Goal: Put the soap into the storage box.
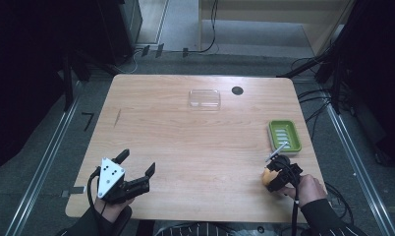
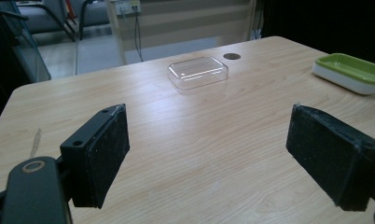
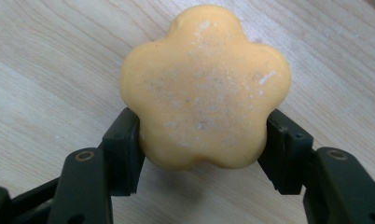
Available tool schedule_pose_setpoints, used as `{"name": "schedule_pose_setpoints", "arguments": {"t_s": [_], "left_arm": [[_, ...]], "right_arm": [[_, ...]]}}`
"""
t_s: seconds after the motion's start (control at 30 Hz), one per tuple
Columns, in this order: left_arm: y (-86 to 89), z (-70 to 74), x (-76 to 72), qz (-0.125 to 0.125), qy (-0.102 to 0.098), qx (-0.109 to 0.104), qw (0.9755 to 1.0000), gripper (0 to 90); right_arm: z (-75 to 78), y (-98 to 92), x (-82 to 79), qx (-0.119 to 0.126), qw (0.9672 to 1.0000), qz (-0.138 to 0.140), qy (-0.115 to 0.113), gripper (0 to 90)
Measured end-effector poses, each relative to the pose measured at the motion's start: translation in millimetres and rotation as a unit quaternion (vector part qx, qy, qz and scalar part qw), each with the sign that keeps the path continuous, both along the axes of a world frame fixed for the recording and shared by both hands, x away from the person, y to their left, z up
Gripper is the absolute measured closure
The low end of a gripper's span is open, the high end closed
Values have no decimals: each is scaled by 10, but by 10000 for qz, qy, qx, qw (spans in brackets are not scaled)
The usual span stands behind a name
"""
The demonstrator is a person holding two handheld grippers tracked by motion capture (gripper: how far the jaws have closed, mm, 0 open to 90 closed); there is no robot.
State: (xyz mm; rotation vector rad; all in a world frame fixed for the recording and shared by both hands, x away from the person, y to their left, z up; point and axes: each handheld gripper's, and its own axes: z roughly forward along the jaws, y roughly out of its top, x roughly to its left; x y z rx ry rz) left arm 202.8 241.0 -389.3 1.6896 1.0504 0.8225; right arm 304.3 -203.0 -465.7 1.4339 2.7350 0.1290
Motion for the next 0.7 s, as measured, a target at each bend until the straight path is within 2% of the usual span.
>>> {"name": "schedule_pose_setpoints", "arguments": {"t_s": [0.13, 0.53, 0.7], "left_arm": [[2, 0, -2, -1, -1, 5, 10000, 137], [3, 0, -2, 2, -10, -22, 10000, 137], [3, 1, -2, -1, -4, -13, 10000, 137]], "right_arm": [[23, 7, -12, 15, 10000, 45, -50, 402], [78, -82, -18, 113, 9998, -49, -159, 402], [99, -144, -8, 100, 9996, -176, -209, 402]]}}
